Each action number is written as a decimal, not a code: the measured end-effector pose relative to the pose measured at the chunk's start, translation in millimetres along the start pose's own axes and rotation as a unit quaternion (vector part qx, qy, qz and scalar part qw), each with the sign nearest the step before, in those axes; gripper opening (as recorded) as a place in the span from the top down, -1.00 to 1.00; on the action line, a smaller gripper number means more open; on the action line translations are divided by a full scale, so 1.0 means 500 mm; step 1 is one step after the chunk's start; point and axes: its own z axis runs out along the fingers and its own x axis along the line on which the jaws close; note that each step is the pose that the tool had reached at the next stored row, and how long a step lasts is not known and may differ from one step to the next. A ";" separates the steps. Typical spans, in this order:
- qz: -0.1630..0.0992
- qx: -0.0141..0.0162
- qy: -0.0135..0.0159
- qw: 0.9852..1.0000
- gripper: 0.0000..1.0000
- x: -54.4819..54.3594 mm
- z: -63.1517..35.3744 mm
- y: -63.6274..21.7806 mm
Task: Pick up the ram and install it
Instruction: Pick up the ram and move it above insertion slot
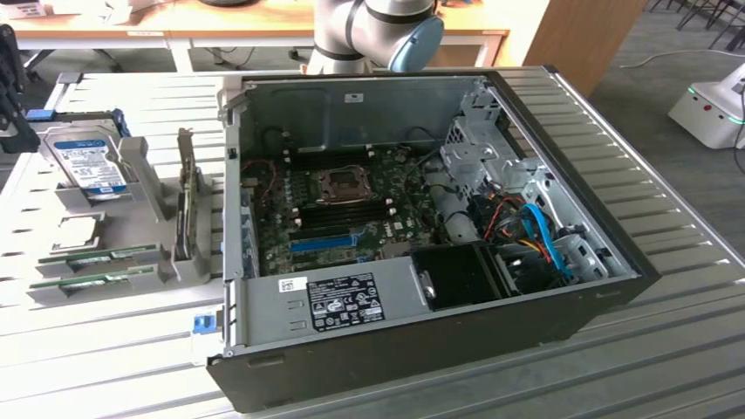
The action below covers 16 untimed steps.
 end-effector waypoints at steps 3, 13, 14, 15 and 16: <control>0.000 0.004 0.000 1.000 0.79 0.000 0.000 0.000; -0.001 0.006 0.000 1.000 0.79 0.000 0.002 0.000; -0.001 0.006 0.000 1.000 0.79 0.000 0.003 0.000; -0.001 0.006 0.000 1.000 0.79 0.000 0.004 0.000; -0.001 0.006 0.000 1.000 0.79 0.000 0.005 0.000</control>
